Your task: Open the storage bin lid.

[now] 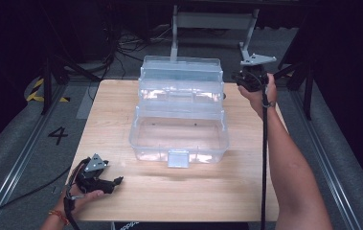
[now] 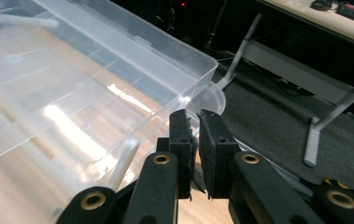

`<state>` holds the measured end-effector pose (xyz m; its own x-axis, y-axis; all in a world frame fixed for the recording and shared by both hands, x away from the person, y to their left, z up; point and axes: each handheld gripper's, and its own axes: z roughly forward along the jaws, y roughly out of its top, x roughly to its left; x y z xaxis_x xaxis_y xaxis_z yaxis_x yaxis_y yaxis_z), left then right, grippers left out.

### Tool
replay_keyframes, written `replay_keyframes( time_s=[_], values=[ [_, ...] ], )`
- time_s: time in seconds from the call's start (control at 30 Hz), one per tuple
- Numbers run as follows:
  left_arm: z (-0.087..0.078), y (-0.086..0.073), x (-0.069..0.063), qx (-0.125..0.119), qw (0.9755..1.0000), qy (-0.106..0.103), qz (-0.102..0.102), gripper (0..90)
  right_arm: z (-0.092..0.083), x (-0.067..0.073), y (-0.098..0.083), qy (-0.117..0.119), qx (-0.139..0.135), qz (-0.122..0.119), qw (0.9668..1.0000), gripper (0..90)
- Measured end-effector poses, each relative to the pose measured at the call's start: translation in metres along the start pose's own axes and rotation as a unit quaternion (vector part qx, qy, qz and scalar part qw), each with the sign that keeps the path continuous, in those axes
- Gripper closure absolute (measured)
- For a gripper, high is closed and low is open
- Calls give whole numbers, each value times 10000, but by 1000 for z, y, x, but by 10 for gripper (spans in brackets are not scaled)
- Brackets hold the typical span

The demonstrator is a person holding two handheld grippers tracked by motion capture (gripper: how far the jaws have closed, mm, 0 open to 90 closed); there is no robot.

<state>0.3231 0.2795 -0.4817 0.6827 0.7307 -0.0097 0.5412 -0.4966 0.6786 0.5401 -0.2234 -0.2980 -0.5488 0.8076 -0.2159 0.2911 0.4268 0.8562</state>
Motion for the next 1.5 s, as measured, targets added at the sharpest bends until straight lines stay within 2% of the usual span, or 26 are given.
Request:
replay_keyframes(
  time_s=[0.27, 0.3, 0.33, 0.4, 0.73, 0.8, 1.07, 1.5],
  values=[
    [0, 0, 0, -9, 10000, 9, 39, 140, -18, 6, -13, 157, 67, -155, 9997, 813],
    [0, 0, 0, 0, 10000, -6, -13, 140, -20, 7, -15, 182, 74, -189, 9996, 810],
    [0, 0, 1, -12, 10000, 16, 46, 140, -23, 8, -17, 207, 70, -208, 9995, 807],
    [0, 0, 0, -1, 10000, 2, -3, 139, -27, 11, -21, 248, 81, -239, 9994, 789],
    [0, 0, 0, -1, 10000, 1, -14, 140, -49, 19, -41, 374, 127, -349, 9986, 754],
    [0, 0, 0, -10, 10000, 21, 40, 139, -50, 19, -42, 411, 159, -341, 9984, 750],
    [0, 0, -1, -1, 10000, 18, -31, 139, -67, 26, -61, 492, 127, -402, 9979, 717],
    [0, 0, -1, 10, 10000, 41, -25, 139, -88, 31, -99, 510, 254, -422, 9975, 561]
  ],
)
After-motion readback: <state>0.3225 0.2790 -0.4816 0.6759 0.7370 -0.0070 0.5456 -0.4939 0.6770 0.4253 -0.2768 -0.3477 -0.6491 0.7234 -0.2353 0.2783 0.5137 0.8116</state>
